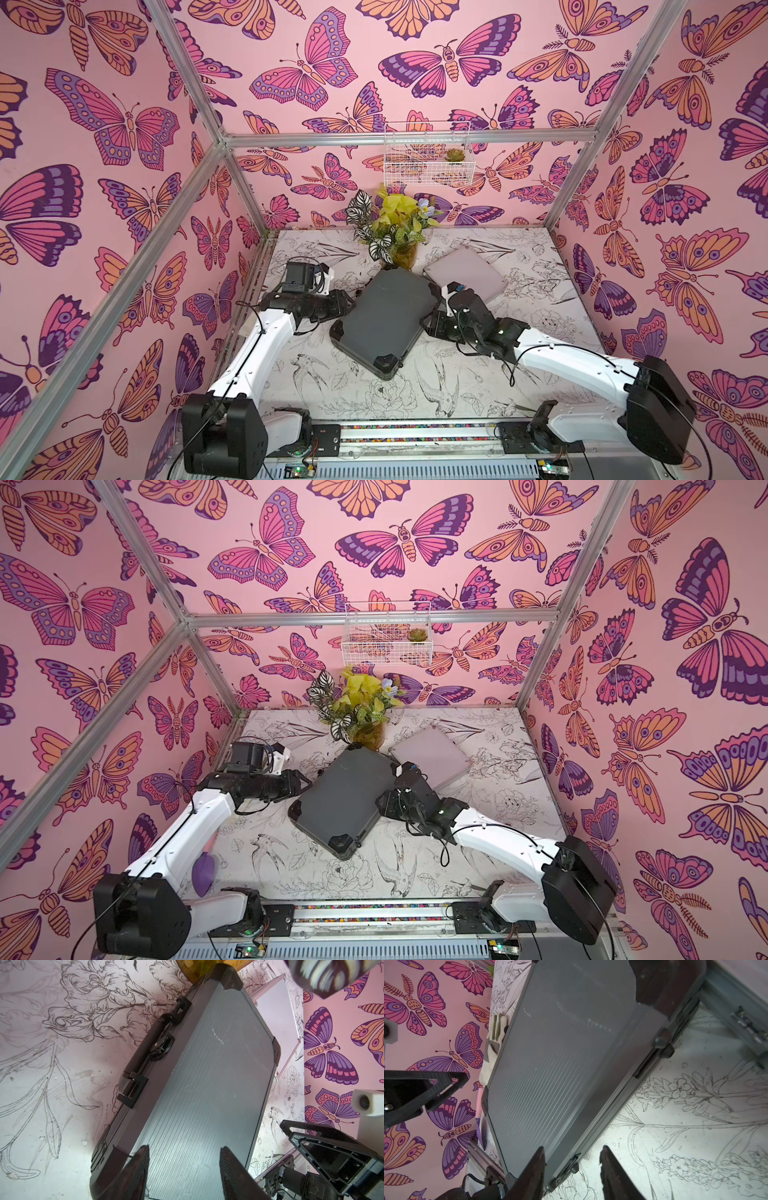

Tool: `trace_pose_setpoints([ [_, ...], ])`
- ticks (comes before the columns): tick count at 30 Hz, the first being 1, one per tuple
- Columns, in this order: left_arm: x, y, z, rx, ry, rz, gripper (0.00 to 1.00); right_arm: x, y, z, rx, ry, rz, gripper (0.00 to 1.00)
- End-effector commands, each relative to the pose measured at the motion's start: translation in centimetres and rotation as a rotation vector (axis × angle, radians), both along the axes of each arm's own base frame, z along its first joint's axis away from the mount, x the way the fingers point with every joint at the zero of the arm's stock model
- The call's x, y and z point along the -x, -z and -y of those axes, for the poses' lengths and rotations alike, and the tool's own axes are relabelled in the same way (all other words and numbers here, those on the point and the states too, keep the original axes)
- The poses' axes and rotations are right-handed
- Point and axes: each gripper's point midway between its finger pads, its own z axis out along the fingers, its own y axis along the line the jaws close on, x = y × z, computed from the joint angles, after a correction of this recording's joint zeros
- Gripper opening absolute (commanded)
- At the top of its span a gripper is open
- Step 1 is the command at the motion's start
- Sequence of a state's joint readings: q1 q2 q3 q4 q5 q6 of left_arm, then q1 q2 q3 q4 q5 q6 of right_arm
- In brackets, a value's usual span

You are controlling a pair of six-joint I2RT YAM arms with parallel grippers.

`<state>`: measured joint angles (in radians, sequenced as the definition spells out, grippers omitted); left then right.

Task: Open the poker set cases
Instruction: Adjust the poker set case at the center of the board.

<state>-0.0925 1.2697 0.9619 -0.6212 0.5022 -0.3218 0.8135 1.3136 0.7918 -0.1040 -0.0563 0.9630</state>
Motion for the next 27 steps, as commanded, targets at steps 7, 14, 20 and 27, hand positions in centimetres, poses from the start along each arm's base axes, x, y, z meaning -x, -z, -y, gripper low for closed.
trace_pose_setpoints([
  [7, 0.3, 2.4, 0.4, 0.027, 0.027, -0.075, 0.57, -0.3, 1.3, -2.1, -0.070, 0.017, -0.080, 0.61],
  [14, 0.4, 3.3, -0.3, -0.002, 0.007, -0.089, 0.57, -0.4, 1.6, -2.8, -0.073, -0.001, -0.096, 0.58],
  [20, 0.4, 3.9, -0.3, 0.000, 0.012, -0.110, 0.58, -0.5, 1.6, -3.1, -0.073, -0.011, -0.102, 0.58],
  [27, 0.4, 4.7, -0.2, -0.003, 0.023, -0.130, 0.58, -0.6, 2.0, -3.4, -0.070, -0.012, -0.119, 0.54],
])
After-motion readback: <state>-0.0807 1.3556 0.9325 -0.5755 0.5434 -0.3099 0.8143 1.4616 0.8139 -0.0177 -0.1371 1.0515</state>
